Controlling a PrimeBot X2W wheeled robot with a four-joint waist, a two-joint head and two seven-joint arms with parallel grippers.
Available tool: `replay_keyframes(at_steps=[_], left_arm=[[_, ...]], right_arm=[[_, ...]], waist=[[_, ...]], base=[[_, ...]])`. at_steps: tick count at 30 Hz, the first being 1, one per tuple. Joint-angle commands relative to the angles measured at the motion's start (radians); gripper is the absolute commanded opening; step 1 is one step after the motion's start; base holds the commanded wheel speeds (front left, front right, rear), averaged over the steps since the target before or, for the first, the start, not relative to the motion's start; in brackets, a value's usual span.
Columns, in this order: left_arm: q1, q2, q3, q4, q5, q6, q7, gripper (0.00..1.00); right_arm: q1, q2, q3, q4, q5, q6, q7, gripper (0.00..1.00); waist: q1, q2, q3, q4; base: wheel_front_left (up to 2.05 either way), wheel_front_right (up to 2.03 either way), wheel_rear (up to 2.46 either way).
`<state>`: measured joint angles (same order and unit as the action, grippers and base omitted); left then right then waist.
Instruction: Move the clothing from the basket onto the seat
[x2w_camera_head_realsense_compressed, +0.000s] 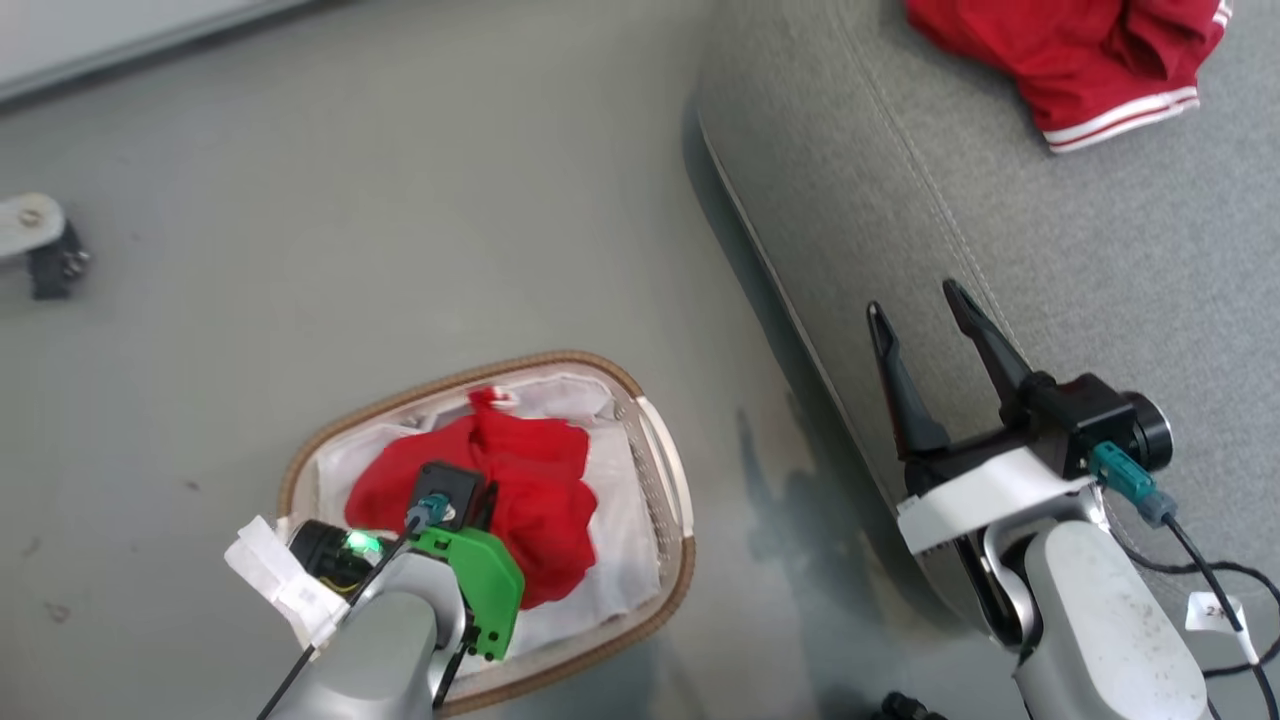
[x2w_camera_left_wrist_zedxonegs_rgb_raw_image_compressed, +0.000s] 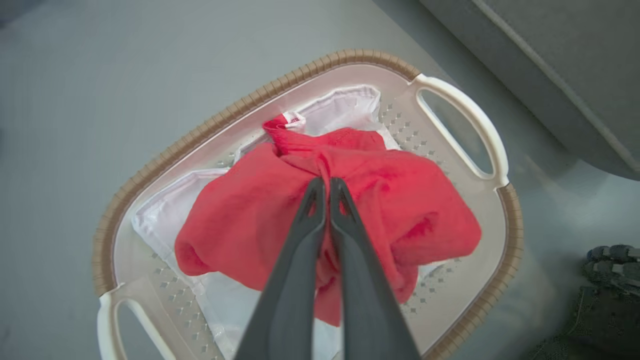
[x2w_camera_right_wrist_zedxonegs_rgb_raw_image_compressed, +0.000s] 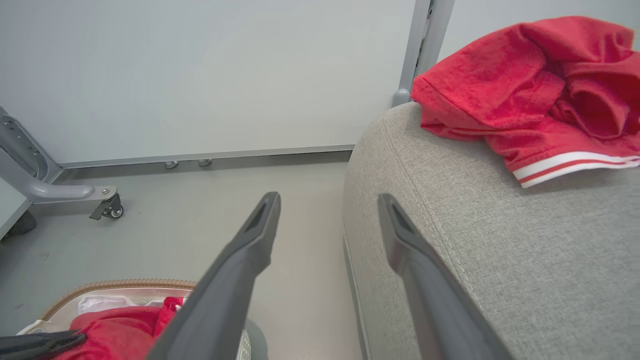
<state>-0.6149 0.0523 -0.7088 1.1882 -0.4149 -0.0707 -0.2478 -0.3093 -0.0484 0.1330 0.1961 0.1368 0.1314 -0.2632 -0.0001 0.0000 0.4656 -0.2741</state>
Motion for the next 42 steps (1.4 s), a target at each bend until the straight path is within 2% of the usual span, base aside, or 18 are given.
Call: replay_keyframes(at_steps=[1,8,16,22,33,42], left_arm=[[0.019,0.000,-0.001,-0.021,-0.008,-0.007,-0.010,0.00],[0.038,-0.001,-0.044,-0.161,-0.018,-0.011,-0.019,0.00],[0.002,0.000,-0.063,-0.347,0.023,-0.002,-0.018,0.00],[-0.082,0.040,-0.090,-0.452,0.068,-0.028,-0.018,0.00],[-0.287,0.087,-0.103,-0.587,0.035,-0.057,0.053,0.00],[-0.364,0.119,-0.095,-0.622,-0.033,-0.060,0.104,0.00]], right_arm=[[0.028,-0.004,-0.011,0.007,-0.014,-0.001,-0.002,1.00],[0.089,-0.004,-0.046,0.019,-0.051,-0.001,-0.002,1.00],[0.159,-0.004,-0.075,0.025,-0.081,-0.001,-0.002,1.00],[0.198,-0.004,-0.071,0.027,-0.094,-0.001,-0.002,1.00],[0.170,-0.004,-0.029,0.021,-0.108,-0.001,-0.002,1.00],[0.101,-0.004,0.098,-0.014,-0.066,-0.001,-0.002,1.00]], waist=[[0.0001,0.0000,-0.115,0.077],[0.0001,0.0000,-0.242,0.136],[0.0001,0.0000,-0.369,0.197],[0.0001,0.0000,-0.450,0.221],[0.0001,0.0000,-0.495,0.227],[0.0001,0.0000,-0.507,0.213]], base=[[0.00,0.00,0.00],[0.00,0.00,0.00],[0.00,0.00,0.00],[0.00,0.00,0.00],[0.00,0.00,0.00],[0.00,0.00,0.00]])
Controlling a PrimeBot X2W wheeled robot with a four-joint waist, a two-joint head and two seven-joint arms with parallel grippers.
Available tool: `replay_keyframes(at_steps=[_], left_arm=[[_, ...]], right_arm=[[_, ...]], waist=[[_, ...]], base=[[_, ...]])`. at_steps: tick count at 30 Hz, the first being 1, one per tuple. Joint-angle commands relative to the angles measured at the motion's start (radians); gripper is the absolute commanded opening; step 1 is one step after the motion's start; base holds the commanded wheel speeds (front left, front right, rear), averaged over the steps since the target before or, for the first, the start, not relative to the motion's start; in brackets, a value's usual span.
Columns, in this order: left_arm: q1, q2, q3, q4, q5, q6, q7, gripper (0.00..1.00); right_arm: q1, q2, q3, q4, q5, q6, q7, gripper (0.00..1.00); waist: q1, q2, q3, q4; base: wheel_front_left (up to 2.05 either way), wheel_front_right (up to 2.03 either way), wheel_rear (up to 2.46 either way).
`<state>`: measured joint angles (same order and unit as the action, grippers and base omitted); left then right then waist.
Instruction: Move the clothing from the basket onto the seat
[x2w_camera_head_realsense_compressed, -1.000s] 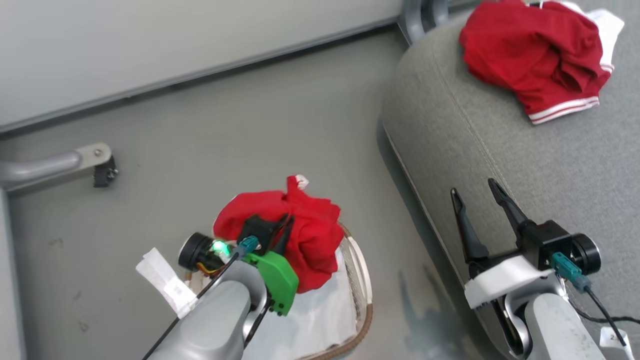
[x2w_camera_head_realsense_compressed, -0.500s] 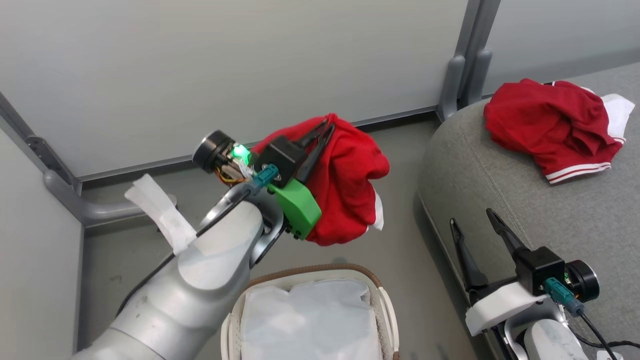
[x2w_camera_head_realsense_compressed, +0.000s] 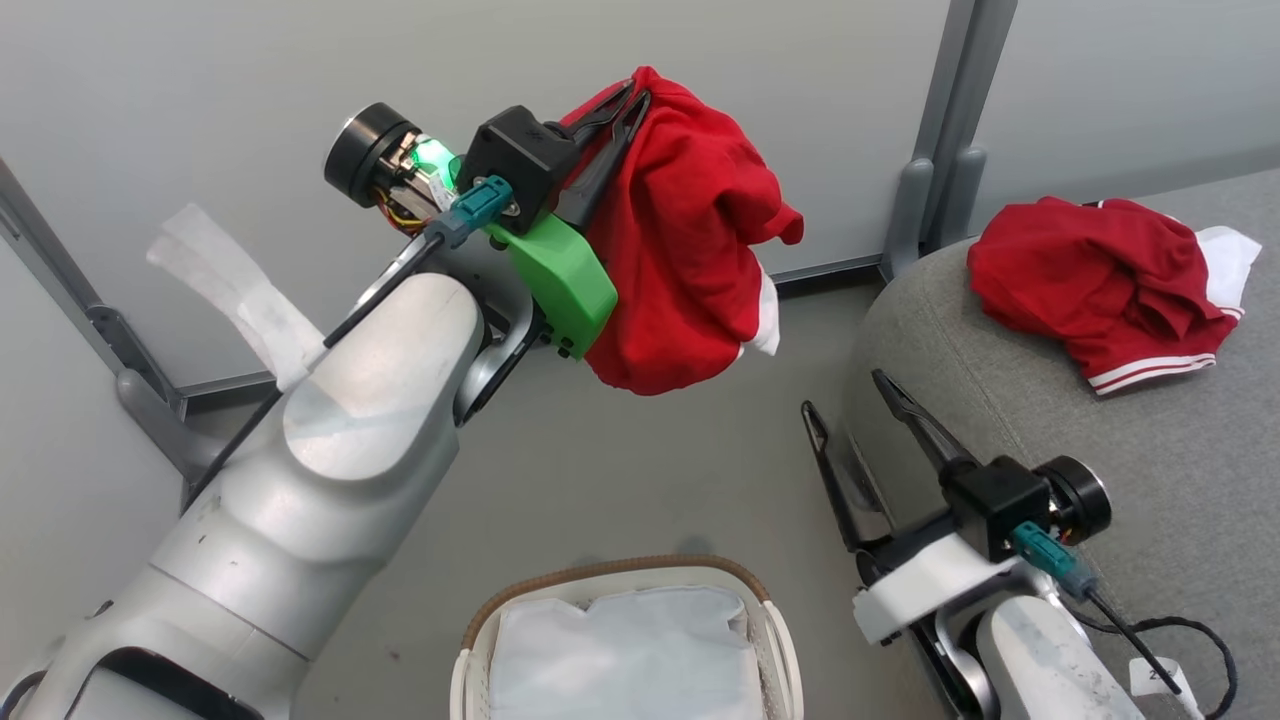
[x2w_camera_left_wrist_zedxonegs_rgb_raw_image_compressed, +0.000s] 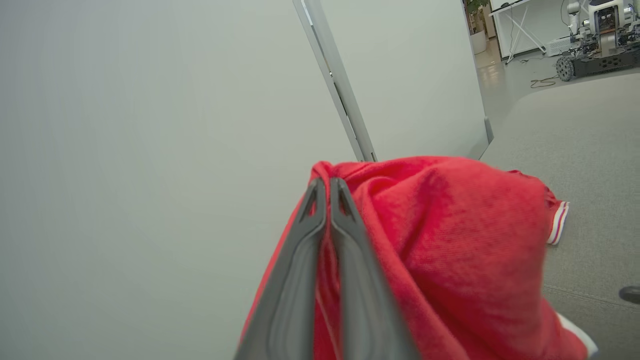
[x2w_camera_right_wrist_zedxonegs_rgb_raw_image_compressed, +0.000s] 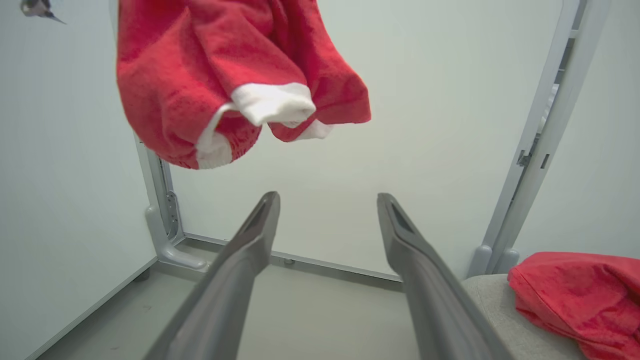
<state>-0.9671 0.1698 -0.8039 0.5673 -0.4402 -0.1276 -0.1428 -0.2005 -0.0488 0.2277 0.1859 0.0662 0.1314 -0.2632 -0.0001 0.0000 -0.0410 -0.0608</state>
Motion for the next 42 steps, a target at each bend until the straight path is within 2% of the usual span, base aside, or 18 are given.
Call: replay_keyframes(at_steps=[1,7,16,33,34,35,37,38,39,42], left_arm=[[-0.018,0.002,-0.002,-0.005,-0.011,-0.003,0.002,0.00],[-0.030,-0.008,-0.026,-0.019,-0.024,-0.003,0.007,0.00],[-0.039,-0.016,-0.059,-0.027,-0.035,-0.003,0.001,0.00],[-0.051,-0.038,-0.089,-0.037,-0.080,-0.004,-0.012,0.00],[-0.051,-0.040,-0.091,-0.038,-0.083,-0.004,-0.013,0.00],[-0.052,-0.041,-0.091,-0.039,-0.084,-0.004,-0.014,0.00],[-0.051,-0.041,-0.092,-0.040,-0.090,-0.004,-0.016,0.00],[-0.051,-0.041,-0.092,-0.040,-0.091,-0.004,-0.017,0.00],[-0.050,-0.040,-0.091,-0.039,-0.095,-0.004,-0.016,0.00],[-0.043,-0.034,-0.086,-0.032,-0.103,-0.003,-0.019,0.00]], right_arm=[[-0.016,-0.003,0.023,-0.006,0.008,-0.001,-0.002,1.00],[-0.076,-0.003,0.093,0.009,0.005,-0.001,-0.002,1.00],[-0.216,-0.003,0.124,0.102,-0.026,-0.001,-0.002,1.00],[-0.392,-0.003,0.209,0.265,-0.004,-0.001,-0.002,1.00],[-0.400,-0.003,0.213,0.276,0.000,-0.001,-0.002,0.71],[-0.406,-0.003,0.216,0.285,0.006,-0.001,-0.002,0.48],[-0.418,-0.003,0.225,0.306,0.017,-0.001,-0.002,0.24],[-0.426,-0.003,0.228,0.313,0.022,-0.001,-0.002,0.07],[-0.433,-0.003,0.230,0.319,0.026,-0.001,-0.002,0.00],[-0.441,-0.003,0.235,0.325,0.036,-0.001,-0.002,0.00]], waist=[[0.0001,0.0000,-0.002,0.001],[0.0001,0.0000,-0.001,0.018],[0.0001,0.0000,0.005,0.042],[0.0001,0.0000,0.010,0.074],[0.0001,0.0000,0.010,0.077],[0.0001,0.0000,0.010,0.079],[0.0001,0.0000,0.009,0.083],[0.0001,0.0000,0.009,0.084],[0.0001,0.0000,0.010,0.085],[0.0001,0.0000,0.011,0.086]], base=[[0.00,0.00,0.00],[0.00,0.00,0.00],[0.00,0.00,0.00],[0.00,0.00,0.00],[0.00,0.00,0.00],[0.00,0.00,0.00],[0.00,0.00,0.00],[0.00,0.00,0.00],[0.00,0.00,0.00],[0.00,0.00,0.00]])
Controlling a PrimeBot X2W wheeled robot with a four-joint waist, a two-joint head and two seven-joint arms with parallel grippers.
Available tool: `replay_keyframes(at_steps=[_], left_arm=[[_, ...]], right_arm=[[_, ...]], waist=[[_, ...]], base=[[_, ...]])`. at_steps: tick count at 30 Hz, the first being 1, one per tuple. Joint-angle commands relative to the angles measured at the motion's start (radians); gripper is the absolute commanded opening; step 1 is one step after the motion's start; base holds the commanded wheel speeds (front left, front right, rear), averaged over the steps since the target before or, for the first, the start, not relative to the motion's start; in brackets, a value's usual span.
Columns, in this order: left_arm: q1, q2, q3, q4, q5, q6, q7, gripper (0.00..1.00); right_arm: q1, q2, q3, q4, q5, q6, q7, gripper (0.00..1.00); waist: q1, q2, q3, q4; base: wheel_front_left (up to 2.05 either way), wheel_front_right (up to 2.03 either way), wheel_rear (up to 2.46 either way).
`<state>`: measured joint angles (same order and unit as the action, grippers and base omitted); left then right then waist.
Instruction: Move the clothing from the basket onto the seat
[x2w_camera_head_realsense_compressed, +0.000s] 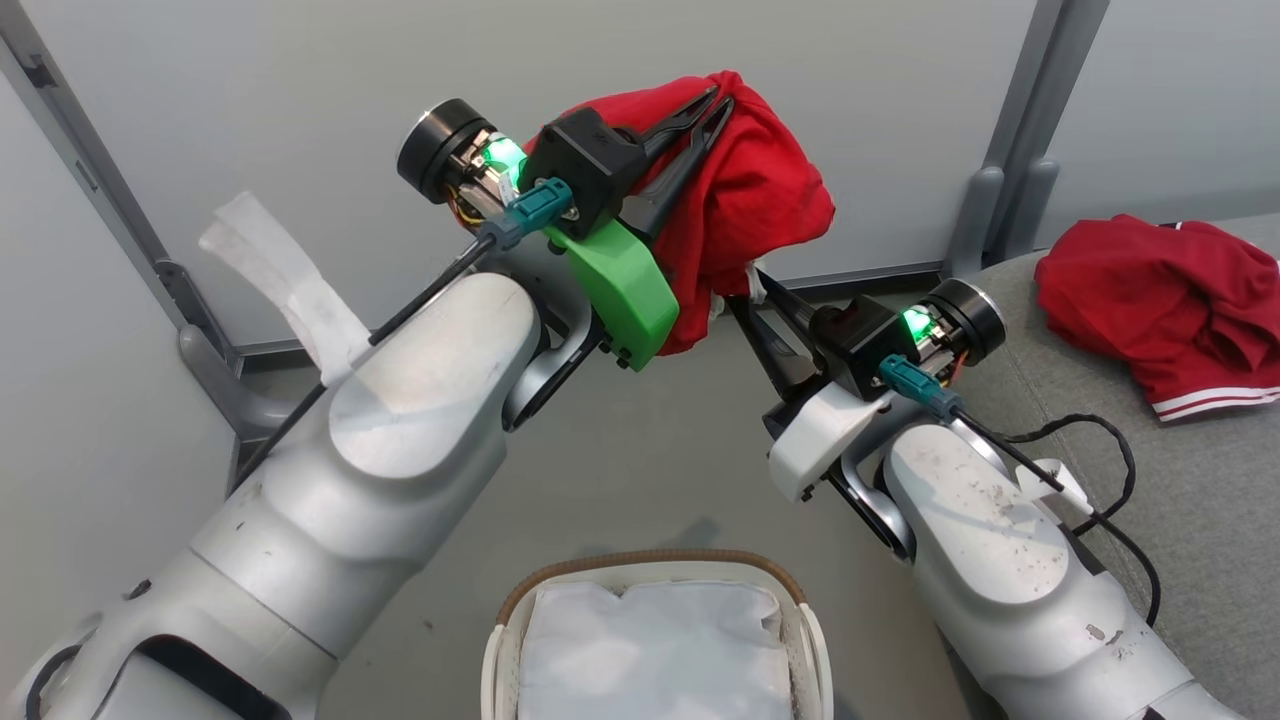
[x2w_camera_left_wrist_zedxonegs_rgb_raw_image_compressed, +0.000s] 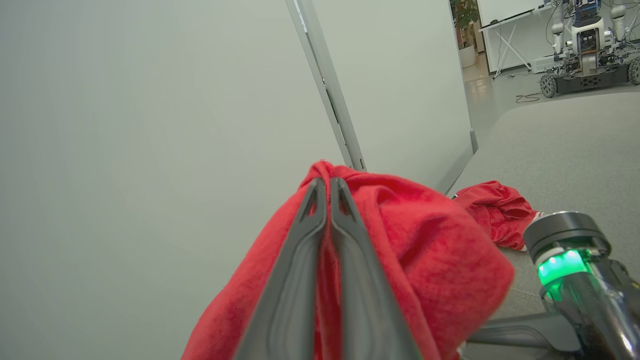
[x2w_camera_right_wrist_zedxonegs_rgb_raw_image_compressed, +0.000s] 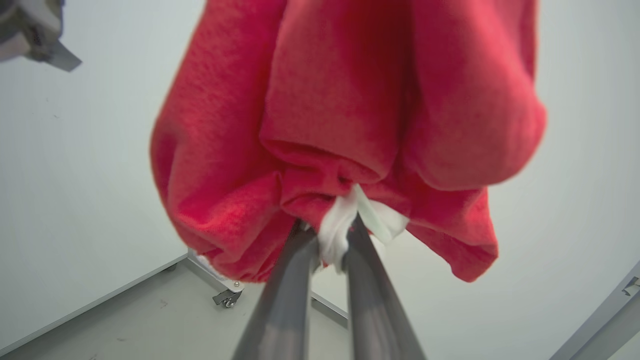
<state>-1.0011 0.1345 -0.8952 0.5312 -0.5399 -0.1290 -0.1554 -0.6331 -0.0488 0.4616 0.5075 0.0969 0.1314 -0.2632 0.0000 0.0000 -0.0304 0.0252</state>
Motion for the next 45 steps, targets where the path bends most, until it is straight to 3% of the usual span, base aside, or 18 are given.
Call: replay_keyframes(at_steps=[1,13,15,16,17,18,32,45], left_arm=[[-0.006,0.003,0.006,0.005,-0.004,-0.001,-0.006,0.00],[0.085,0.025,0.033,0.039,-0.064,0.009,-0.044,0.00],[0.111,0.024,0.036,0.040,-0.069,0.012,-0.062,0.36],[0.127,0.023,0.038,0.041,-0.073,0.015,-0.072,0.72],[0.140,0.022,0.039,0.041,-0.074,0.014,-0.078,0.97],[0.156,0.020,0.038,0.036,-0.075,0.013,-0.086,1.00],[0.406,-0.001,0.135,-0.027,-0.015,0.015,-0.109,1.00],[0.605,-0.049,0.232,-0.099,0.074,-0.001,-0.109,1.00]], right_arm=[[-0.010,-0.003,0.002,0.002,0.007,-0.001,-0.002,0.00],[0.028,-0.003,-0.051,-0.059,-0.010,-0.001,-0.002,0.00],[0.031,-0.003,-0.072,-0.073,-0.018,-0.001,-0.002,0.00],[0.031,-0.003,-0.084,-0.080,-0.023,-0.001,-0.002,0.00],[0.030,-0.003,-0.094,-0.085,-0.028,-0.001,-0.002,0.00],[0.030,-0.003,-0.108,-0.092,-0.036,-0.001,-0.002,0.00],[0.056,-0.003,-0.233,-0.130,-0.118,-0.001,-0.002,0.00],[0.107,-0.021,-0.270,-0.150,-0.140,-0.001,-0.002,0.00]], waist=[[0.0000,0.0000,0.001,0.000],[0.0000,0.0000,0.007,-0.025],[0.0000,0.0000,0.008,-0.029],[0.0000,0.0000,0.009,-0.031],[0.0000,0.0000,0.010,-0.033],[0.0000,0.0000,0.012,-0.035],[0.0000,0.0000,0.024,-0.060],[0.0000,0.0000,0.025,-0.129]], base=[[0.00,0.00,0.00],[0.00,0.00,0.00],[0.00,0.00,0.00],[0.00,0.00,0.00],[0.00,0.00,0.00],[0.00,0.00,0.00],[0.00,0.00,0.00],[0.00,0.00,0.00]])
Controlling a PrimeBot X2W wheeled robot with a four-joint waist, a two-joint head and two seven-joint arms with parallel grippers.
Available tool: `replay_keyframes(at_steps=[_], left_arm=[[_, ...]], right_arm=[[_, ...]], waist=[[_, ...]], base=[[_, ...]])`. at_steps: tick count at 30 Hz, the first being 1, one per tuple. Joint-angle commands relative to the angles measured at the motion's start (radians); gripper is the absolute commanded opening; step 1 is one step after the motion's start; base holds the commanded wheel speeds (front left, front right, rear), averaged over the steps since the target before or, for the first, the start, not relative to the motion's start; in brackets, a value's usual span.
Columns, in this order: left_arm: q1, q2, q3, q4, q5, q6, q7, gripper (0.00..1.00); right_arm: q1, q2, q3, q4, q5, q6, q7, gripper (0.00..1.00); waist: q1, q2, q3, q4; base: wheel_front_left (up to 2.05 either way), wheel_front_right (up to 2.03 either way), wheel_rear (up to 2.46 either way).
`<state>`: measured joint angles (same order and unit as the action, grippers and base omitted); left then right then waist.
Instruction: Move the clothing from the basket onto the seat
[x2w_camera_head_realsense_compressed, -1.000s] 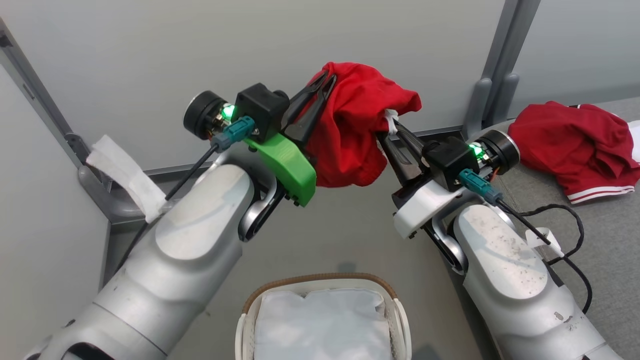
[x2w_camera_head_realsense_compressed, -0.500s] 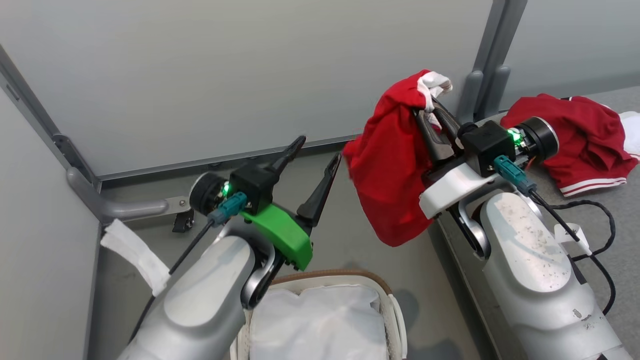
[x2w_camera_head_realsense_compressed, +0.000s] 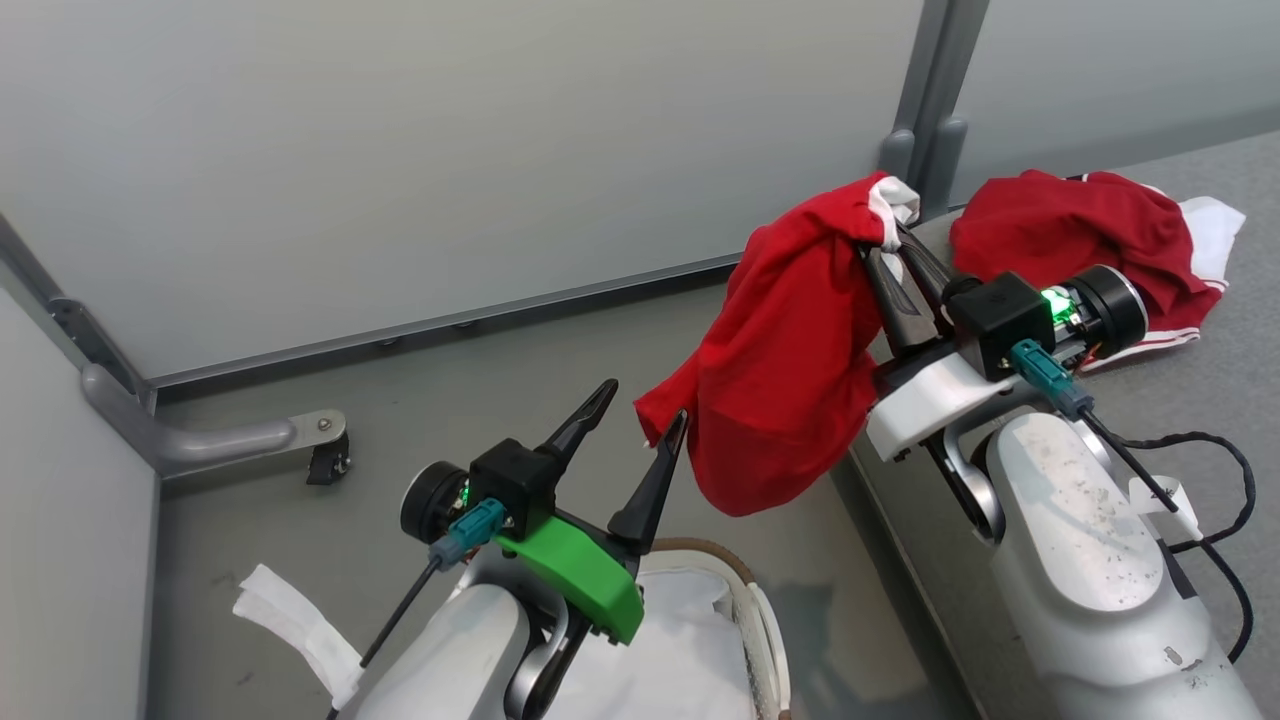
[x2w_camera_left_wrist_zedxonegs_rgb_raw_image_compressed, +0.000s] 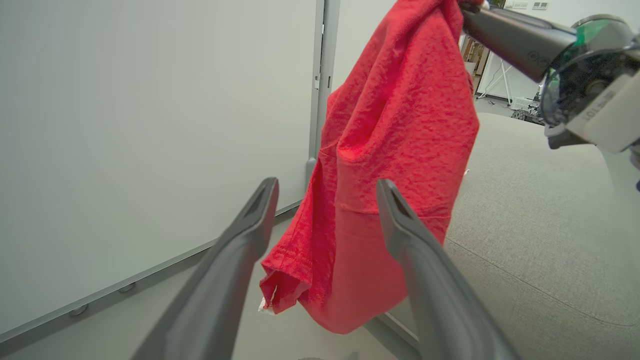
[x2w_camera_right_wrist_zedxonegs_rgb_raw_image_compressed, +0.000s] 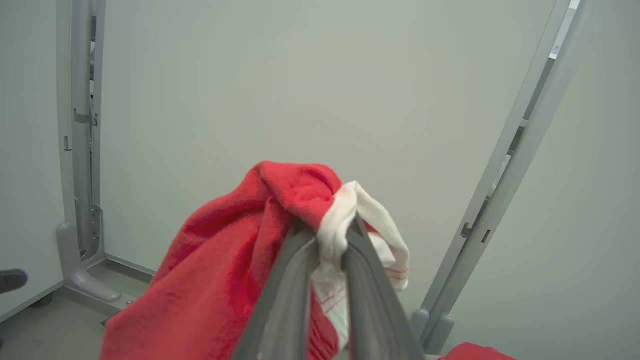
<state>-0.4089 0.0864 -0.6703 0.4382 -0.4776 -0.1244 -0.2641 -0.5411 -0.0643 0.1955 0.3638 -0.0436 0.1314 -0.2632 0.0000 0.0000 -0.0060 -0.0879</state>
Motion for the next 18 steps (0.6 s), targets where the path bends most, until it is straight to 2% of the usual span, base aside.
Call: replay_keyframes(at_steps=[1,18], left_arm=[[0.021,-0.004,0.011,-0.008,0.019,-0.006,0.000,1.00],[0.084,-0.033,0.005,-0.034,0.073,-0.007,0.000,1.00]], right_arm=[[0.019,-0.007,-0.005,-0.007,0.000,-0.001,-0.002,0.00],[0.037,-0.092,-0.049,-0.044,-0.006,-0.001,-0.002,0.00]], waist=[[0.0000,0.0000,0.001,-0.025],[0.0000,0.0000,0.046,-0.294]], base=[[0.00,0.00,0.00],[0.00,0.00,0.00]])
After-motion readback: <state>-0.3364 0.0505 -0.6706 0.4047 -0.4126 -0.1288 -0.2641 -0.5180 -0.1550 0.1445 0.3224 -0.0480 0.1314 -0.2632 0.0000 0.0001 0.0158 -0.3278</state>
